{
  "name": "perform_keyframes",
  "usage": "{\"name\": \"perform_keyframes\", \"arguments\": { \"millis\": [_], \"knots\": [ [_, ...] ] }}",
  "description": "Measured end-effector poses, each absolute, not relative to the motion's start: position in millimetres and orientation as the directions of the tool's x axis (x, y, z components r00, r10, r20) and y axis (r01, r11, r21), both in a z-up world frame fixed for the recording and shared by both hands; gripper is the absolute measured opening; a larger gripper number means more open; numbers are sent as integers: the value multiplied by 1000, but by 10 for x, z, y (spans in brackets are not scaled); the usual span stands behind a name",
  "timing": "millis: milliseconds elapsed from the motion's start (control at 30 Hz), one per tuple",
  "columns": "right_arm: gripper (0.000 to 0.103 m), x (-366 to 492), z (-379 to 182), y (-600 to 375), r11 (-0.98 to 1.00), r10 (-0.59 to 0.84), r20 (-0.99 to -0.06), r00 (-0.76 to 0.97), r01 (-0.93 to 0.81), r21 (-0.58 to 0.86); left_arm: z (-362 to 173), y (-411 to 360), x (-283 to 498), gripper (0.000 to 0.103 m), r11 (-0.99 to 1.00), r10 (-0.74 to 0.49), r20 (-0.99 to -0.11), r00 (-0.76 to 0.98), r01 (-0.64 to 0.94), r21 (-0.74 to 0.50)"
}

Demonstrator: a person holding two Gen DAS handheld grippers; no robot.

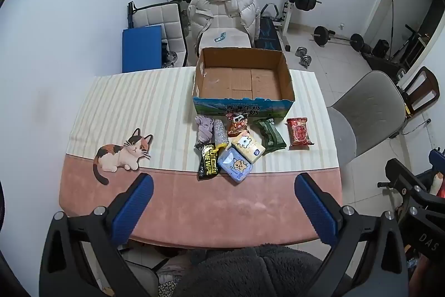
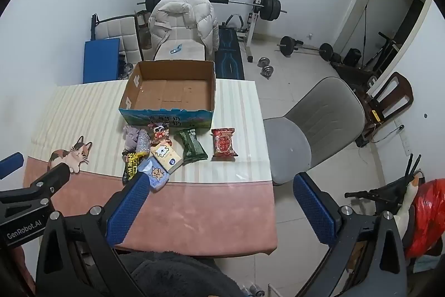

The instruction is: Organize soft objects

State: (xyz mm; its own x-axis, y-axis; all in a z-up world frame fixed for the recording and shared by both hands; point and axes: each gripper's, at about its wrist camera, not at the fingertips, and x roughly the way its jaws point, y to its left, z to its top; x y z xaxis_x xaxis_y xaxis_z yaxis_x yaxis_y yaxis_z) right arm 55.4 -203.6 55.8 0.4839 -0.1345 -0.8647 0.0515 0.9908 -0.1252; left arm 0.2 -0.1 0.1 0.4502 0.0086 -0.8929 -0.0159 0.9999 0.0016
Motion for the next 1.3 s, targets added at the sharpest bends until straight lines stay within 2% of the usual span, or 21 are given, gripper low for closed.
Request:
{"name": "perform_keyframes", "arguments": {
  "millis": [100, 133, 767, 1300],
  "knots": [
    [103, 546, 598, -2121, 991, -132, -864, 486, 45, -127, 1, -1, 5, 103, 1000, 10, -892, 451, -19, 1],
    [103, 536, 594, -2063, 985, -170, -854, 491, 58, -163, 1, -6, 2, 103, 1000, 10, -892, 453, -18, 2],
    [103, 464, 562, -2041, 990, -142, -875, 464, 77, -120, -90, 86, -128, 103, 999, -22, -911, 411, -17, -32],
    [103, 366, 631, -2011, 989, -145, -863, 484, 78, -122, -13, 162, -198, 103, 999, -26, -896, 443, -23, -40]
  ]
}}
